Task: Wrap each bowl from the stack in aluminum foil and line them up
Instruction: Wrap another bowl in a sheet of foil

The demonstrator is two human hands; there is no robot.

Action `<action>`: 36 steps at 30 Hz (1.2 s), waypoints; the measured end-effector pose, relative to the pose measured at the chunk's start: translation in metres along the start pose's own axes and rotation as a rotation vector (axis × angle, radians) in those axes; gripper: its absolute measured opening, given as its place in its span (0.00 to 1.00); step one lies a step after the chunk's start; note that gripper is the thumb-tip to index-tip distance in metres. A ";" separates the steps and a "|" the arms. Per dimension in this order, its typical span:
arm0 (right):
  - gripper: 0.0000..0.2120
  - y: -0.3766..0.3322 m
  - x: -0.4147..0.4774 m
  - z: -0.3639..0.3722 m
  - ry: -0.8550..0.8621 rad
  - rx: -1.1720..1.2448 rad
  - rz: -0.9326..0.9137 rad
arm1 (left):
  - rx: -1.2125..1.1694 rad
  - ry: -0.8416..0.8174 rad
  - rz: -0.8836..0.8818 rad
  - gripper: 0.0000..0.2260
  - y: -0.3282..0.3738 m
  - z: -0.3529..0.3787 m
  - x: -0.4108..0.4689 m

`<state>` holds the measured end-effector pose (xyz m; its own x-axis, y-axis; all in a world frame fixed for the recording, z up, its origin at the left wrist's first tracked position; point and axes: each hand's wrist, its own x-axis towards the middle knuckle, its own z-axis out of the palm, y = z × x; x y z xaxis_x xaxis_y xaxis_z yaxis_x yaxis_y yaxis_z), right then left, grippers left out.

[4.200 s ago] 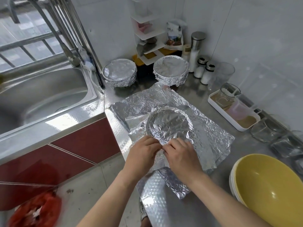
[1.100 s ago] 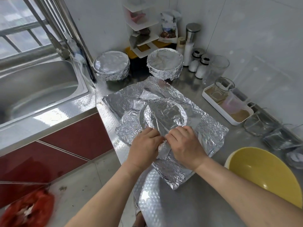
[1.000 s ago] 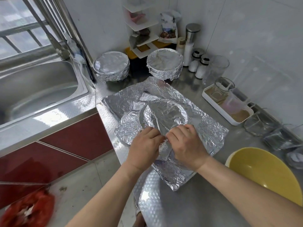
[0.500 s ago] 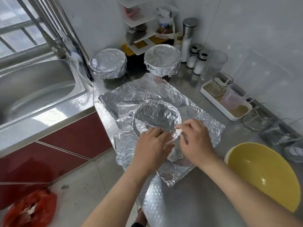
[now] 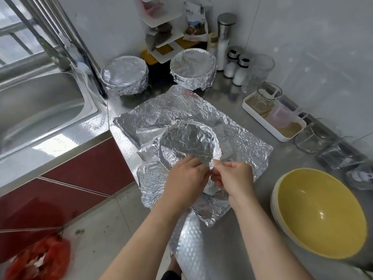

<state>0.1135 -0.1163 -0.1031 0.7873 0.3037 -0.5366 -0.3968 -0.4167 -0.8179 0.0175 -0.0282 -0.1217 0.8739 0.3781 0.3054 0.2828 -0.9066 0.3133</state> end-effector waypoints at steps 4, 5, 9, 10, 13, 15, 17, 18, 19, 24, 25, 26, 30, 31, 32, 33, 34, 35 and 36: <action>0.12 -0.003 0.004 0.007 0.074 -0.171 -0.037 | -0.033 -0.039 -0.055 0.12 0.004 0.008 0.005; 0.13 -0.004 0.004 0.008 0.095 -0.214 -0.047 | -0.061 -0.039 -0.068 0.13 0.007 0.008 0.007; 0.10 -0.007 0.007 0.010 0.168 -0.306 -0.063 | -0.156 0.069 -0.186 0.04 0.002 -0.005 0.010; 0.09 -0.007 0.008 0.010 0.178 -0.324 -0.065 | -0.153 0.124 -0.267 0.04 -0.005 -0.009 0.009; 0.07 -0.008 0.007 0.012 0.201 -0.355 -0.075 | -0.120 0.130 -0.529 0.15 -0.029 -0.019 0.017; 0.07 -0.010 0.007 0.014 0.203 -0.358 -0.084 | -0.153 0.011 -0.633 0.18 -0.041 -0.020 0.025; 0.07 -0.012 0.005 0.012 0.184 -0.402 -0.113 | -0.173 -0.073 -0.650 0.20 -0.046 -0.016 0.028; 0.07 -0.014 0.005 0.011 0.177 -0.476 -0.155 | -0.164 -0.087 -0.638 0.20 -0.047 -0.014 0.028; 0.06 -0.016 0.003 0.010 0.180 -0.570 -0.216 | -0.137 -0.086 -0.621 0.20 -0.047 -0.012 0.028; 0.23 -0.025 0.012 0.011 0.258 -0.723 -0.651 | -0.025 -0.075 -0.549 0.21 -0.048 -0.005 0.036; 0.23 -0.025 0.017 0.016 0.201 -0.726 -0.692 | -0.008 -0.100 -0.527 0.22 -0.049 -0.003 0.039; 0.24 -0.024 0.022 0.021 0.130 -0.726 -0.702 | 0.008 -0.124 -0.507 0.22 -0.049 -0.001 0.041; 0.24 -0.009 0.032 0.032 -0.070 -0.607 -0.621 | 0.043 -0.162 -0.479 0.23 -0.049 0.004 0.040; 0.24 -0.006 0.032 0.033 -0.085 -0.557 -0.596 | 0.049 -0.159 -0.476 0.23 -0.050 0.004 0.039; 0.24 -0.003 0.033 0.033 -0.081 -0.506 -0.584 | 0.048 -0.154 -0.474 0.24 -0.048 0.004 0.037; 0.23 -0.003 0.034 0.032 -0.067 -0.456 -0.575 | 0.048 -0.145 -0.473 0.23 -0.047 0.004 0.037; 0.23 0.001 0.040 0.035 -0.058 -0.396 -0.549 | 0.052 -0.146 -0.475 0.23 -0.051 0.008 0.038; 0.22 0.001 0.041 0.036 -0.059 -0.340 -0.519 | 0.051 -0.132 -0.481 0.23 -0.050 0.008 0.038; 0.22 0.001 0.042 0.037 -0.065 -0.291 -0.486 | 0.048 -0.115 -0.487 0.23 -0.051 0.007 0.037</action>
<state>0.1284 -0.0727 -0.1342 0.8128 0.5674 -0.1321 0.1573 -0.4320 -0.8881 0.0378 0.0305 -0.1327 0.6728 0.7391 0.0318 0.6844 -0.6382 0.3525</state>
